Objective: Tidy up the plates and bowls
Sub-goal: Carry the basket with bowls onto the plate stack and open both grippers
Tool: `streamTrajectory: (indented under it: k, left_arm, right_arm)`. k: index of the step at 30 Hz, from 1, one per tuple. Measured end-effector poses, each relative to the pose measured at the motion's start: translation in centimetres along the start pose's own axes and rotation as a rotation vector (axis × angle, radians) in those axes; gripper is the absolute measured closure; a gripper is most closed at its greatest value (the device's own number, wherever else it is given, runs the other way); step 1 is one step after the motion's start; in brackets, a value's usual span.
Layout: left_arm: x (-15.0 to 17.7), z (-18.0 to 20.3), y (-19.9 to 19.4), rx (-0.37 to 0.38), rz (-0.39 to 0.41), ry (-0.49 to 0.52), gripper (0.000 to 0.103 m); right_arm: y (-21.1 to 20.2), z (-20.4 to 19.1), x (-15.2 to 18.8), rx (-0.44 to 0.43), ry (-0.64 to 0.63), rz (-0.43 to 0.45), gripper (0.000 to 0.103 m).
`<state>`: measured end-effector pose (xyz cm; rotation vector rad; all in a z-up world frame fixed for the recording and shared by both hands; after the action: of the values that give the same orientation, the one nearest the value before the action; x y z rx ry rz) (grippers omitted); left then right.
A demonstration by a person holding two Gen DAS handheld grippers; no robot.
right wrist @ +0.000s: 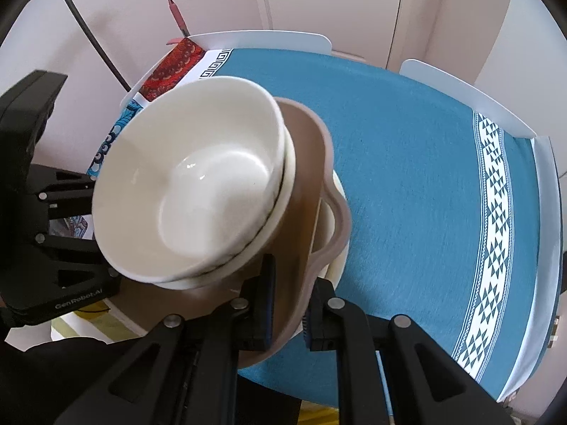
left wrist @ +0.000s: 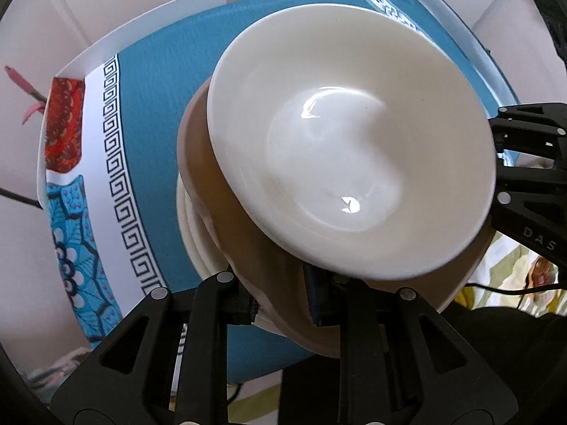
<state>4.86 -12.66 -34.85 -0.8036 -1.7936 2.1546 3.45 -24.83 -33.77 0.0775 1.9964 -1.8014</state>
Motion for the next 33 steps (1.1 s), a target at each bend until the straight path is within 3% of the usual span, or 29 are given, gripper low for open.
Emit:
streamTrajectory:
  k: [8, 22, 26, 28, 33]
  left_arm:
    - [-0.1, -0.9, 0.0, 0.012, -0.009, -0.009, 0.085]
    - [-1.3, -2.3, -2.0, 0.07, -0.119, 0.06, 0.083]
    - [-1.4, -2.5, -2.7, 0.071, -0.127, 0.076, 0.083]
    - [-1.5, -2.5, -3.0, 0.074, -0.133, 0.072, 0.082]
    - [-0.8, -2.2, -5.0, 0.057, -0.123, 0.075, 0.077]
  right_arm:
    - [0.3, -0.1, 0.2, -0.019, 0.05, -0.025, 0.09]
    - [0.4, -0.4, -0.6, -0.012, 0.031, -0.161, 0.086]
    - [-0.3, 0.2, -0.9, 0.033, 0.033, -0.172, 0.07]
    - [-0.6, 0.7, -0.9, 0.045, 0.048, -0.178, 0.054]
    - [-2.3, 1.2, -0.6, 0.05, 0.052, -0.167, 0.05]
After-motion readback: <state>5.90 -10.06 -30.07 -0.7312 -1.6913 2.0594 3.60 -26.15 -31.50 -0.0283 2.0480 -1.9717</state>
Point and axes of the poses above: each gripper's, at about its wrist camera, not at the fingertips, and y roughly the way its jaws point, z to its right, x to its underside, the point moved 5 cm from there along y, roughly the way its jaws point, and after that the axes turned 4 degrees about x, right-handed, at the moved point
